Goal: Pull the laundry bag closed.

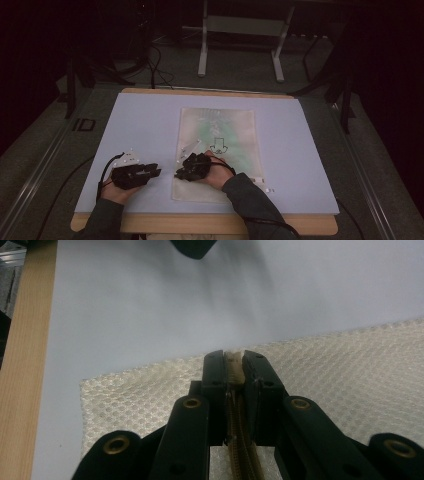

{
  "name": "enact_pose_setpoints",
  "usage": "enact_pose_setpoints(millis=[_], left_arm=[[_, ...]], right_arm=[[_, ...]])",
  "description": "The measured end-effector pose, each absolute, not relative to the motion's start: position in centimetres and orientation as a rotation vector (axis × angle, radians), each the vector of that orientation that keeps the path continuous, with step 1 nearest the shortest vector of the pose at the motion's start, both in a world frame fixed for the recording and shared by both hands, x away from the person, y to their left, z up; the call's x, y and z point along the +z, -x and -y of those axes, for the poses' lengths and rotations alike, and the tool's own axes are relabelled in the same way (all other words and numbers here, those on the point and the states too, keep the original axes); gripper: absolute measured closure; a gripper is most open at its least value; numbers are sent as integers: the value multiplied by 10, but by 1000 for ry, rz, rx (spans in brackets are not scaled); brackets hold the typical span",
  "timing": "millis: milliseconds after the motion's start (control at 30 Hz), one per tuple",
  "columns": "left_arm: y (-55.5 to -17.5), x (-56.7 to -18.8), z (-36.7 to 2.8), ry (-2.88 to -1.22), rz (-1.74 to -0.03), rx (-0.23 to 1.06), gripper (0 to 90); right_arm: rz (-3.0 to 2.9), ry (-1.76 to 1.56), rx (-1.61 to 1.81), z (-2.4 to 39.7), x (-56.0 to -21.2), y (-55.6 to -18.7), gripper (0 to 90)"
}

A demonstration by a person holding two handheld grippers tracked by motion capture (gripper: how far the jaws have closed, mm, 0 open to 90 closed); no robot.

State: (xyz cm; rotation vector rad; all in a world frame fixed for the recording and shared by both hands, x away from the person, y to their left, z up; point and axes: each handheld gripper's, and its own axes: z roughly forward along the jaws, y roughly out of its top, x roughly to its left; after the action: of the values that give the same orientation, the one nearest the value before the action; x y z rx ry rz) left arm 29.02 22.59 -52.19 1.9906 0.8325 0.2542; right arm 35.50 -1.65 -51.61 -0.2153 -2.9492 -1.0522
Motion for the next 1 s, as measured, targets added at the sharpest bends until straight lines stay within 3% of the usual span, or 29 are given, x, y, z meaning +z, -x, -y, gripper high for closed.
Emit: enact_pose_setpoints(millis=[667, 1000], left_arm=[[-287, -526, -205, -2069, -694, 183, 738], [-286, -528, -194, -2110, -629, 189, 863]], right_arm=[[2920, 225, -1064, 17, -518, -359, 811], [2901, 240, -1071, 17, -519, -361, 811]])
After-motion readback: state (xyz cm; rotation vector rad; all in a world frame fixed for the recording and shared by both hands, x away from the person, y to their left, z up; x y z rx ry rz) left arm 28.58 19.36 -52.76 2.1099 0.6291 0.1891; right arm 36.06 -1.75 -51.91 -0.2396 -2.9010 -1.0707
